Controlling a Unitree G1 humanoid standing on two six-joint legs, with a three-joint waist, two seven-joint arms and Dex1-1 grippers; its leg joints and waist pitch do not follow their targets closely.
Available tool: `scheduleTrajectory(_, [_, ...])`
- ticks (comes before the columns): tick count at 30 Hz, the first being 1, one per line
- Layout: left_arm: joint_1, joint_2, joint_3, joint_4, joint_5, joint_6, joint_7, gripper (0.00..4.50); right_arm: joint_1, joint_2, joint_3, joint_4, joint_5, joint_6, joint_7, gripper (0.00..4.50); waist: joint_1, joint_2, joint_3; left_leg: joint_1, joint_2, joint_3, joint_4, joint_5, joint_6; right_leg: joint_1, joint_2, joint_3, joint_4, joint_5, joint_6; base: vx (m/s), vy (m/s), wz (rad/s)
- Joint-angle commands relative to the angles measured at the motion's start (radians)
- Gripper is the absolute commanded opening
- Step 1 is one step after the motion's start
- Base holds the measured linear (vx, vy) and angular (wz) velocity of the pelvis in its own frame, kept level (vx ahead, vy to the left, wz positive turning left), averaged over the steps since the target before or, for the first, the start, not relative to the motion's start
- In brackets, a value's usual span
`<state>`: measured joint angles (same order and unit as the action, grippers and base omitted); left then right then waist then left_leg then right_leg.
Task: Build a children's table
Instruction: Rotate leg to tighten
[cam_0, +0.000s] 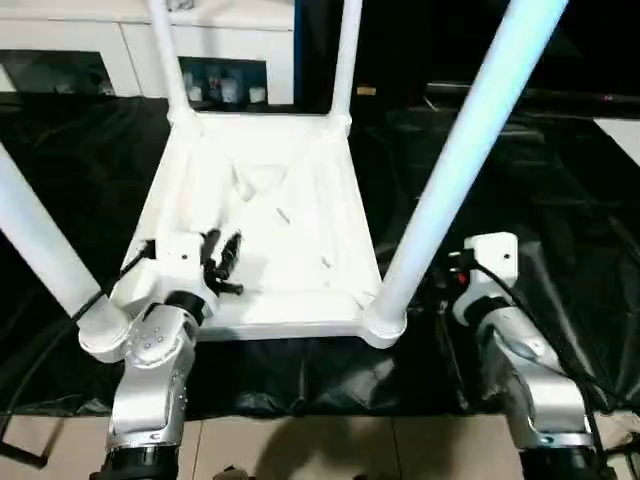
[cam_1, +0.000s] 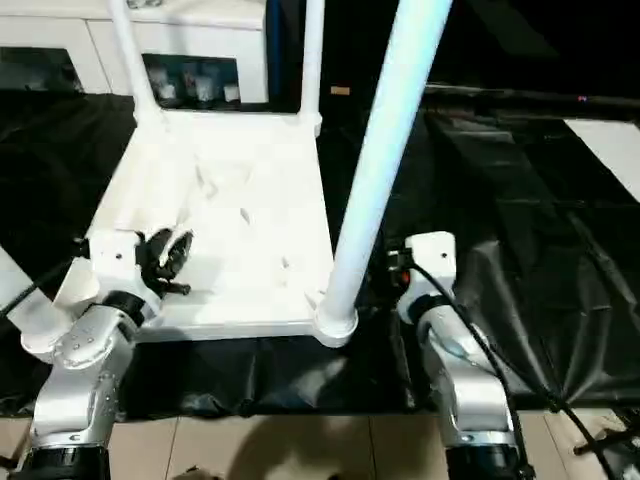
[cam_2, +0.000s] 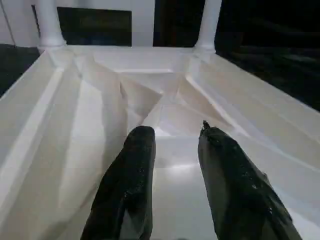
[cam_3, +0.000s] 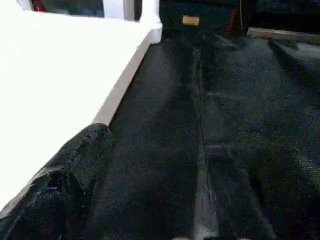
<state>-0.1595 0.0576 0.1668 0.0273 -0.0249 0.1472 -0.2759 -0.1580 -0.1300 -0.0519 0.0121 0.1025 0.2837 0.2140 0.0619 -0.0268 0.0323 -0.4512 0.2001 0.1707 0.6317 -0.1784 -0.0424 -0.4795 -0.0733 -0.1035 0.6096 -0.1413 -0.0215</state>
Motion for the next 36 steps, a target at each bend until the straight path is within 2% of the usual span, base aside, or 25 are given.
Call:
scheduleTrajectory(1, [0.020, 0.003, 0.000, -0.033, -0.006, 0.010, 0.019, 1.81, 0.013, -0.004, -0.004, -0.022, -0.004, 0.018, -0.012, 4.50, 0.006, 0.006, -0.097, 0.005, -0.020, 0.003, -0.019, 0.294, 0.335, 0.057, -0.028, 0.013, -0.065, 0.349, -0.243, -0.100, 0.020, -0.01])
scheduleTrajectory(2, [0.020, 0.003, 0.000, -0.033, -0.006, 0.010, 0.019, 1.81, 0.013, -0.004, -0.004, -0.022, -0.004, 0.018, -0.012, 4.50, 0.006, 0.011, -0.077, 0.020, -0.002, 0.007, -0.027, -0.021, 0.271, 0.052, -0.044, 0.003, -0.111, -0.103, -0.189, -0.138, 0.024, 0.00])
scheduleTrajectory(3, [0.040, 0.008, 0.002, -0.056, -0.019, 0.005, 0.009, 1.92, 0.025, -0.014, -0.006, -0.027, -0.009, 0.014, -0.007, 4.50, -0.009, 0.027, -0.051, 0.076, 0.022, 0.002, -0.045, -0.361, 0.149, 0.041, -0.044, -0.023, -0.147, -0.558, -0.091, -0.164, 0.044, -0.07])
scheduleTrajectory(4, [0.060, 0.009, 0.005, -0.075, -0.033, 0.005, -0.002, 1.92, 0.037, -0.024, -0.010, -0.030, -0.016, 0.006, -0.004, 4.50, -0.044, 0.036, -0.009, 0.096, 0.048, -0.026, -0.082, -0.669, 0.024, 0.044, -0.015, -0.090, -0.172, -0.775, 0.073, -0.164, 0.044, -0.07])
scheduleTrajectory(5, [0.081, 0.012, 0.007, -0.092, -0.036, 0.001, -0.008, 2.01, 0.045, -0.033, -0.017, -0.030, -0.017, 0.005, -0.003, 4.50, -0.023, 0.061, 0.007, 0.043, 0.110, -0.043, -0.182, -0.839, -0.015, 0.105, 0.004, -0.088, -0.038, -0.669, 0.068, -0.193, 0.038, -0.19])
scheduleTrajectory(6, [0.081, 0.012, 0.007, -0.092, -0.036, 0.001, -0.008, 2.10, 0.045, -0.033, -0.017, -0.030, -0.017, 0.005, -0.003, 4.50, 0.049, 0.054, 0.012, -0.034, 0.098, 0.024, -0.238, -0.934, -0.081, 0.164, 0.015, -0.057, 0.152, -0.355, -0.019, -0.174, 0.029, 0.03])
scheduleTrajectory(7, [0.103, 0.016, 0.007, -0.103, -0.025, 0.003, -0.003, 2.33, 0.051, -0.043, -0.023, -0.028, -0.015, 0.001, 0.004, 4.50, 0.089, 0.044, 0.001, -0.006, 0.095, 0.064, -0.229, -0.909, -0.054, 0.164, 0.009, 0.010, 0.197, -0.402, -0.011, -0.174, 0.029, 0.03])
scheduleTrajectory(8, [0.125, 0.017, 0.009, -0.118, -0.017, 0.004, 0.003, 2.40, 0.056, -0.058, -0.026, -0.026, -0.014, -0.001, 0.017, 4.50, 0.077, 0.024, -0.008, 0.028, 0.089, 0.068, -0.183, -0.792, -0.078, 0.155, -0.017, 0.075, 0.178, -0.585, 0.013, -0.056, -0.084, 0.14])
scheduleTrajectory(9, [0.144, 0.018, 0.010, -0.132, -0.005, 0.003, 0.010, 2.40, 0.060, -0.075, -0.027, -0.024, -0.014, -0.002, 0.032, 4.50, 0.061, -0.034, 0.020, 0.171, 0.012, 0.028, 0.133, -0.432, -0.082, -0.046, -0.174, 0.139, -0.154, -1.248, 0.074, -0.022, -0.134, 0.01])
scheduleTrajectory(10, [0.161, 0.016, 0.013, -0.147, -0.004, 0.006, 0.014, 2.48, 0.065, -0.096, -0.027, -0.023, -0.015, -0.002, 0.050, 4.50, 0.070, -0.024, 0.009, 0.059, -0.036, -0.056, 0.124, -0.125, -0.008, 0.088, -0.153, 0.208, -0.130, -1.219, 0.049, -0.022, -0.134, 0.01])
scheduleTrajectory(11, [0.161, 0.016, 0.013, -0.147, -0.004, 0.006, 0.014, 2.48, 0.065, -0.096, -0.027, -0.023, -0.015, -0.002, 0.050, 4.50, 0.070, -0.024, 0.009, 0.059, -0.036, -0.056, 0.124, -0.125, -0.008, 0.088, -0.153, 0.208, -0.130, -1.219, 0.049, 0.000, 0.000, 0.00])
scheduleTrajectory(12, [0.179, 0.016, 0.015, -0.167, 0.009, 0.006, 0.035, 2.75, 0.068, -0.123, -0.035, -0.019, -0.014, 0.001, 0.069, 4.50, 0.087, -0.017, 0.010, 0.069, -0.006, -0.064, -0.001, -0.173, -0.045, 0.127, -0.105, 0.153, -0.075, -0.901, 0.007, 0.000, 0.000, 0.00])
scheduleTrajectory(13, [0.192, 0.016, 0.018, -0.180, 0.015, 0.009, 0.050, 2.75, 0.070, -0.141, -0.042, -0.017, -0.009, 0.004, 0.082, 4.50, 0.088, 0.002, -0.011, 0.113, 0.010, -0.056, -0.029, -0.200, -0.059, 0.116, -0.075, 0.134, -0.055, -0.685, -0.036, 0.000, 0.000, 0.00])
scheduleTrajectory(14, [0.195, 0.016, 0.018, -0.183, 0.015, 0.008, 0.052, 2.83, 0.071, -0.144, -0.043, -0.017, -0.008, 0.004, 0.086, 4.50, 0.078, 0.008, -0.022, 0.142, 0.026, -0.053, -0.067, -0.300, -0.032, 0.106, -0.039, 0.118, -0.031, -0.458, -0.089, -0.111, -0.009, 0.37])
scheduleTrajectory(15, [0.240, 0.012, 0.027, -0.224, 0.012, 0.001, 0.070, 2.95, 0.085, -0.196, -0.053, -0.028, 0.013, 0.010, 0.148, 4.50, 0.063, 0.019, -0.019, 0.132, 0.050, -0.054, -0.094, -0.296, -0.022, 0.123, -0.043, 0.112, -0.031, -0.281, -0.139, -0.095, 0.025, 0.13])
scheduleTrajectory(16, [0.240, 0.012, 0.027, -0.224, 0.012, 0.001, 0.070, 2.95, 0.085, -0.196, -0.053, -0.028, 0.013, 0.010, 0.148, 4.50, 0.055, 0.014, -0.017, 0.116, 0.052, -0.055, -0.103, -0.299, -0.018, 0.137, -0.046, 0.108, -0.031, -0.241, -0.148, -0.095, 0.025, 0.13])
scheduleTrajectory(17, [0.258, 0.010, 0.030, -0.240, 0.005, -0.005, 0.072, 3.06, 0.091, -0.211, -0.055, -0.036, 0.029, 0.012, 0.177, 4.50, 0.048, 0.012, -0.009, 0.103, 0.050, -0.052, -0.115, -0.323, -0.021, 0.144, -0.052, 0.106, -0.042, -0.240, -0.148, 0.004, 0.076, -0.04])
scheduleTrajectory(18, [0.296, 0.000, 0.037, -0.280, 0.000, -0.008, 0.084, 3.21, 0.109, -0.244, -0.050, -0.066, 0.065, 0.022, 0.251, 4.50, 0.042, 0.001, -0.012, 0.109, 0.045, -0.045, -0.113, -0.342, -0.017, 0.145, -0.059, 0.109, -0.051, -0.261, -0.152, 0.018, 0.060, -0.03])
scheduleTrajectory(20, [0.337, -0.022, 0.043, -0.317, -0.004, -0.017, 0.099, 3.33, 0.144, -0.295, -0.028, -0.109, 0.099, 0.036, 0.352, 4.50, 0.038, -0.006, -0.014, 0.093, 0.044, -0.042, -0.112, -0.269, 0.008, 0.155, -0.068, 0.113, -0.057, -0.218, -0.143, 0.009, 0.030, -0.01])
scheduleTrajectory(21, [0.349, -0.028, 0.044, -0.327, -0.006, -0.019, 0.104, 3.42, 0.156, -0.313, -0.018, -0.123, 0.108, 0.042, 0.383, 4.50, 0.038, -0.002, -0.017, 0.094, 0.044, -0.043, -0.110, -0.245, 0.015, 0.157, -0.069, 0.112, -0.055, -0.191, -0.143, 0.000, 0.000, 0.00])
scheduleTrajectory(23, [0.374, -0.039, 0.046, -0.346, 0.000, -0.029, 0.116, 3.53, 0.178, -0.340, -0.007, -0.147, 0.128, 0.051, 0.431, 4.50, 0.033, -0.013, -0.021, 0.089, 0.041, -0.040, -0.103, -0.171, 0.045, 0.157, -0.068, 0.112, -0.052, -0.089, -0.148, 0.000, 0.000, 0.00])
scheduleTrajectory(26, [0.403, -0.054, 0.066, -0.378, 0.012, -0.038, 0.159, 3.79, 0.205, -0.370, 0.001, -0.189, 0.175, 0.074, 0.497, 4.50, 0.028, -0.019, -0.021, 0.087, 0.042, -0.040, -0.101, -0.163, 0.069, 0.159, -0.070, 0.110, -0.049, -0.042, -0.153, 0.000, 0.000, 0.00])
scheduleTrajectory(27, [0.412, -0.058, 0.079, -0.392, 0.008, -0.038, 0.171, 3.86, 0.215, -0.379, 0.007, -0.208, 0.192, 0.080, 0.519, 4.50, 0.027, -0.027, -0.020, 0.090, 0.041, -0.038, -0.100, -0.172, 0.073, 0.156, -0.070, 0.110, -0.054, -0.060, -0.155, 0.000, 0.000, 0.00])
scheduleTrajectory(32, [0.396, -0.036, 0.107, -0.393, -0.010, -0.012, 0.183, 4.23, 0.225, -0.383, 0.033, -0.268, 0.262, 0.121, 0.575, 4.50, 0.032, -0.029, -0.012, 0.095, 0.041, -0.039, -0.108, -0.231, 0.055, 0.148, -0.069, 0.112, -0.065, -0.196, -0.133, 0.000, 0.000, 0.00])
scheduleTrajectory(36, [0.296, 0.044, 0.137, -0.304, -0.043, 0.037, 0.140, 4.42, 0.188, -0.333, 0.087, -0.267, 0.278, 0.133, 0.594, 4.50, 0.037, -0.029, -0.012, 0.099, 0.037, -0.042, -0.113, -0.253, 0.021, 0.139, -0.069, 0.111, -0.069, -0.264, -0.109, 0.000, 0.000, 0.00])
